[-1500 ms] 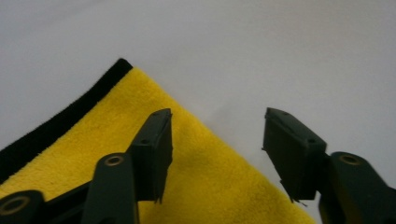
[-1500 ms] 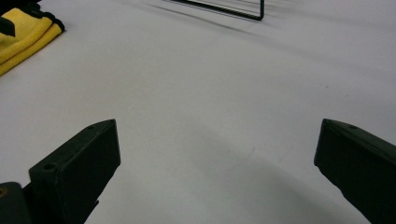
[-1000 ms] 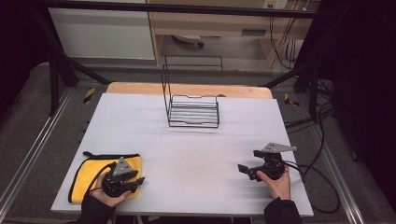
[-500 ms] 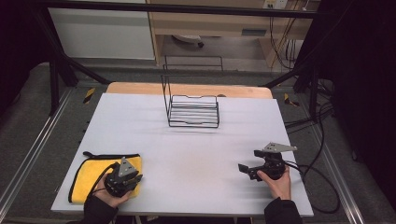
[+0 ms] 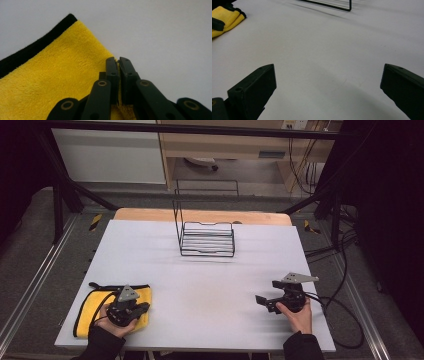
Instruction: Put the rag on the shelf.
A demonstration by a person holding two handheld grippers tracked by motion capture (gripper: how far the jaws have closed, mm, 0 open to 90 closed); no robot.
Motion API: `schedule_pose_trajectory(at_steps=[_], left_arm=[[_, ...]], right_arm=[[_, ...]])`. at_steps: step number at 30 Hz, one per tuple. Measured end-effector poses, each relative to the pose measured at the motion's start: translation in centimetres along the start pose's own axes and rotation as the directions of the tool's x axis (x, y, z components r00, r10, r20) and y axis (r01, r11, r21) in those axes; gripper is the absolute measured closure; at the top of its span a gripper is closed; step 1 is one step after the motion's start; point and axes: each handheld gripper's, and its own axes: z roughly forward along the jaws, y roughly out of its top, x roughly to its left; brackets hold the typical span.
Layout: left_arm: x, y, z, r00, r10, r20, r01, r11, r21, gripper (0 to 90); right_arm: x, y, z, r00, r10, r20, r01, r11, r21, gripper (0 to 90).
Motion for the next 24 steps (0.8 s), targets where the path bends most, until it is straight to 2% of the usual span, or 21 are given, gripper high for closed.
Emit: schedule_pose_trajectory(at_steps=[6,8,14,19,24], left_arm=[[0.6,0.4,-1.0,0.9984,-0.050,0.027,0.052,0.9962,-0.070,86.6],[0.6,0.6,-1.0,0.9979,-0.057,0.030,0.059,0.9952,-0.078,86.7],[0.9,2.4,-1.1,0.9954,-0.091,0.030,0.094,0.9858,-0.139,86.7],[-0.1,3.9,-0.5,0.9949,-0.097,0.027,0.100,0.9824,-0.157,86.6],[-2.0,5.4,0.7,0.9951,-0.090,0.041,0.096,0.9823,-0.161,86.5]], right_arm=[[0.0,0.0,-0.1,1.0000,0.000,-0.005,0.000,1.000,-0.008,0.9],[0.0,0.0,0.0,1.0000,0.000,-0.005,0.000,1.000,-0.002,0.9],[0.0,0.0,0.2,1.0000,0.000,-0.004,0.000,1.000,0.002,1.0],[-0.1,0.1,0.4,1.0000,-0.005,-0.001,0.005,1.000,0.009,1.0],[0.0,0.1,0.4,1.0000,-0.006,0.001,0.006,1.000,0.008,1.0]])
